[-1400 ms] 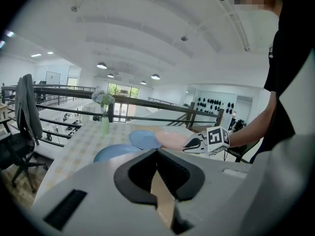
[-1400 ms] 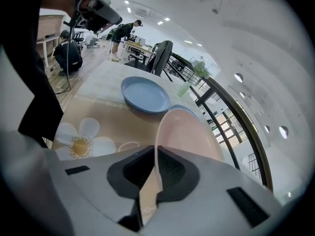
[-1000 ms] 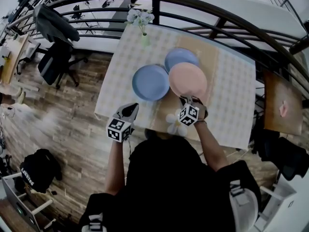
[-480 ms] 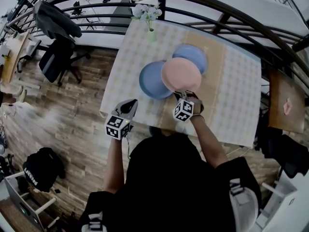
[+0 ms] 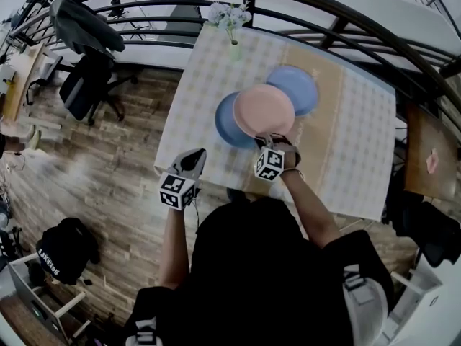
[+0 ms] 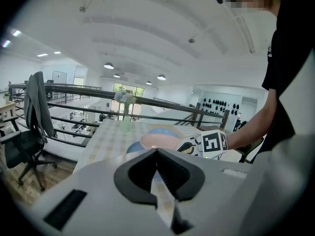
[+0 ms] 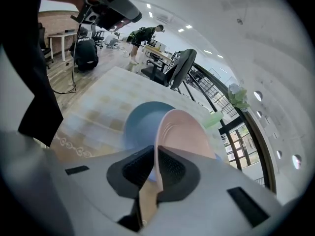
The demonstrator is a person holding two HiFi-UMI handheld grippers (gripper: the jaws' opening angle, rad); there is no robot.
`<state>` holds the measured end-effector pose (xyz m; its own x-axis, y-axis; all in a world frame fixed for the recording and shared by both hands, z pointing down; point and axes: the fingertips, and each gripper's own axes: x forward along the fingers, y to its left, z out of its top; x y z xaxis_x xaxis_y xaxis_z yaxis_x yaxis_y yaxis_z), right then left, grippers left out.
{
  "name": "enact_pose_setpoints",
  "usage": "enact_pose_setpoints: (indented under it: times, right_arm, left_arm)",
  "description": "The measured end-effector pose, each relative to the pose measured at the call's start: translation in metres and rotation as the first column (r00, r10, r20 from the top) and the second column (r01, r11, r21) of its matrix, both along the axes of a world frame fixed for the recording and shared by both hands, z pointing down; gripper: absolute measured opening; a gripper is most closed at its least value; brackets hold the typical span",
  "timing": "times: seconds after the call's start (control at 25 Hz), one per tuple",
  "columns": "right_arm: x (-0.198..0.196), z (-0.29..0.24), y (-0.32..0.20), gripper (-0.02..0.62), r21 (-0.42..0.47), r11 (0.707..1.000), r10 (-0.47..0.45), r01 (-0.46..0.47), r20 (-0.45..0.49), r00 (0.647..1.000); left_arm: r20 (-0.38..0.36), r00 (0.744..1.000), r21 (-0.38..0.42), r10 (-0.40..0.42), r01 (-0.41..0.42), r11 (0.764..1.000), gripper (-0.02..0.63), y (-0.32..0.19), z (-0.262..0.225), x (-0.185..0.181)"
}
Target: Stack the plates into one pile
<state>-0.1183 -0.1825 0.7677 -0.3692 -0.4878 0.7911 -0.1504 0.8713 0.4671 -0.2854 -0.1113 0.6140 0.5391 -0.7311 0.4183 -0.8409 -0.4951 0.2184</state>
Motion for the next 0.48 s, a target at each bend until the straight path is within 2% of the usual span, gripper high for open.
enact_pose_setpoints:
  times: [0.48]
  right_arm:
    - [-0.043,0.03,0.024,0.012,-0.063,0.995,-0.085,0.082,-0.032,0.996]
  left_arm:
    - [-0.012,1.0,-0.003,-0.012,0.012,1.0,0.002,-0.004,0.008,-0.016]
